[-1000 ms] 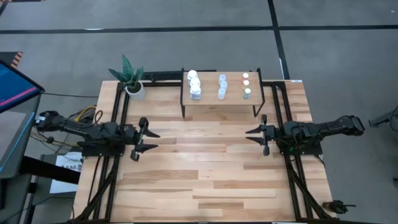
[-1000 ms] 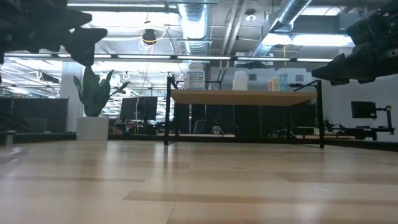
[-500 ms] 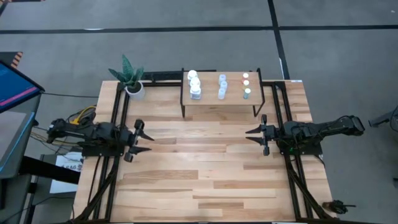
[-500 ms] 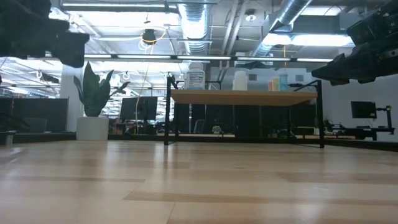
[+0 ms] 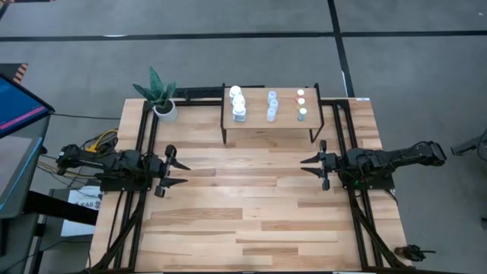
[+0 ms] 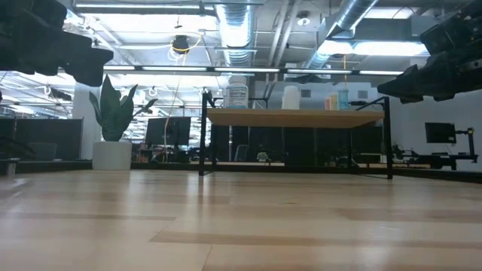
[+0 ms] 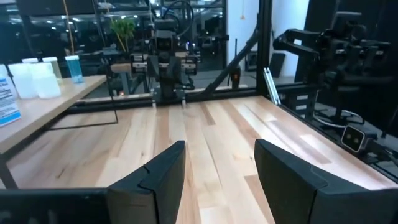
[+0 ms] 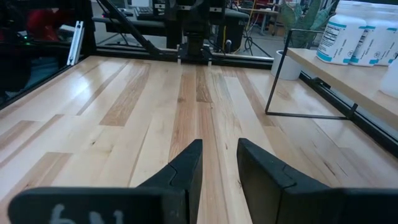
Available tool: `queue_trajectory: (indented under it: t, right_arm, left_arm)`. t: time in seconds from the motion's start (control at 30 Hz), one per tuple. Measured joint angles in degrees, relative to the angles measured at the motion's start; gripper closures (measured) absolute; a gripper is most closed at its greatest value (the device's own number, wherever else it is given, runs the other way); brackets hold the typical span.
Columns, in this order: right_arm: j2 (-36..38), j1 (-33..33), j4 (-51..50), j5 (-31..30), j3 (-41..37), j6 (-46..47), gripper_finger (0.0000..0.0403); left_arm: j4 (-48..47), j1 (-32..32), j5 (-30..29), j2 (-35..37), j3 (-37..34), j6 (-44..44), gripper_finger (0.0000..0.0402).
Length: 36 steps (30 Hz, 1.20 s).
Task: Pick and place medicine bottles onto shelf by color
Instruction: Return to home position
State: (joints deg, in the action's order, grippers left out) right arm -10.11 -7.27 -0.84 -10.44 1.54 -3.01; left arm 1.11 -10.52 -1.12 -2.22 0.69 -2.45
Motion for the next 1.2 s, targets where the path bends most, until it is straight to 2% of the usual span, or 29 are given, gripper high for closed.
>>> queue_trajectory:
  t: [1.2]
  right_arm:
    - [0.00,-0.01,0.00,0.00,0.00,-0.01,0.0280]
  left_arm:
    - [-0.03,0.00,0.15,0.00,-0.04,0.12,0.0219]
